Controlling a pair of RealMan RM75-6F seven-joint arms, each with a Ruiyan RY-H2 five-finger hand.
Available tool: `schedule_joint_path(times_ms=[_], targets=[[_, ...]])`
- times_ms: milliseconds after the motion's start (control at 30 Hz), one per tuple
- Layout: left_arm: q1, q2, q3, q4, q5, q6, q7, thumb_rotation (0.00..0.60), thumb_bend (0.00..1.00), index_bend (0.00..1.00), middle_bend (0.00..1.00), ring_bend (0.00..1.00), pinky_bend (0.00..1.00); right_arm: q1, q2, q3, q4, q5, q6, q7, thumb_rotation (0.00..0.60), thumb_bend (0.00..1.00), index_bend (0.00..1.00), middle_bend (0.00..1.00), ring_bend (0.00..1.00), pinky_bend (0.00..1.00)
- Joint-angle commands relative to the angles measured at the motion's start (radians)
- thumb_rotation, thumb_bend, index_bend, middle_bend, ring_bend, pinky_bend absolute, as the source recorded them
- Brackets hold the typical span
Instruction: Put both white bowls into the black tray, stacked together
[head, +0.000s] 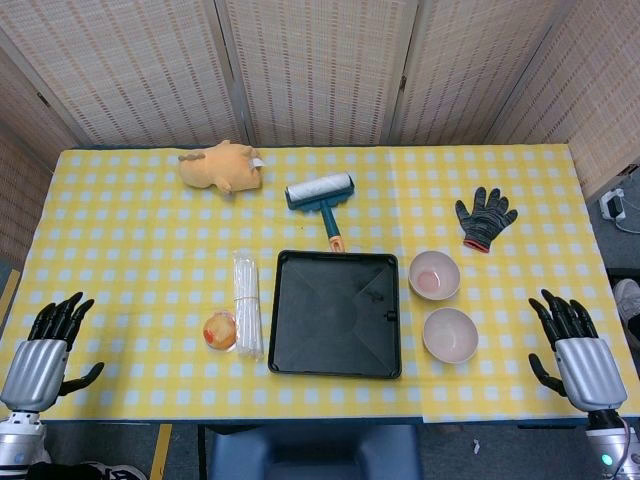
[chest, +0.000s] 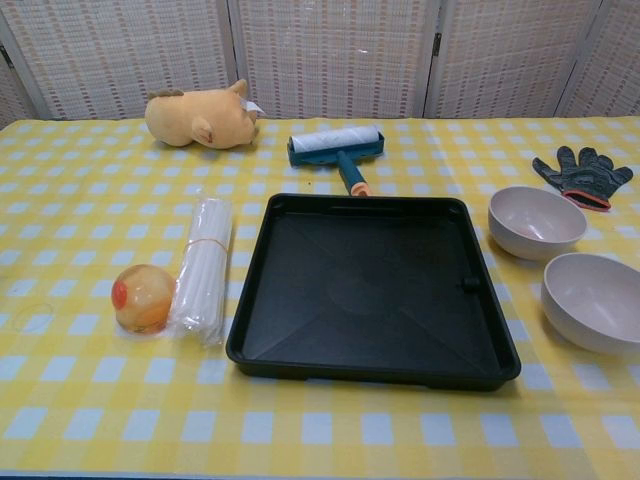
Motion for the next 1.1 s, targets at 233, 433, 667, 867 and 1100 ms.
schedule_joint_path(times_ms=[233,433,667,867,1100], targets=[[-0.002,-0.001,-0.003,0.0,0.0,0.0,-0.003,0.6,0.27,0.0,0.0,0.09,0.02,0.02,-0.018,-0.021,0.022,-0.018,-0.048,-0.014,0.6,0.43,0.01,0.0,0.0,0.0],[-0.003,-0.001,0.0,-0.002,0.006,-0.001,-0.005,0.6,0.27,0.0,0.0,0.09,0.02,0.056,-0.045,-0.049,0.086,-0.07,-0.106,-0.017,0.6,0.43,0.23,0.0,0.0,0.0],[0.006,0.012,0.003,-0.012,0.008,0.013,-0.01,0.6,0.27,0.0,0.0,0.09,0.02,0.102,-0.095,-0.058,0.157,-0.11,-0.156,-0.03,0.6,0.43,0.33,0.0,0.0,0.0],[0.012,0.024,-0.001,-0.02,0.009,0.026,-0.019,0.6,0.27,0.0,0.0,0.09,0.02,0.136,-0.145,-0.063,0.205,-0.109,-0.211,-0.031,0.6,0.43,0.34,0.0,0.0,0.0],[0.009,0.026,0.002,-0.021,0.012,0.017,-0.03,0.6,0.27,0.0,0.0,0.09,0.02,0.169,-0.202,-0.061,0.249,-0.094,-0.26,-0.03,0.6,0.43,0.37,0.0,0.0,0.0]])
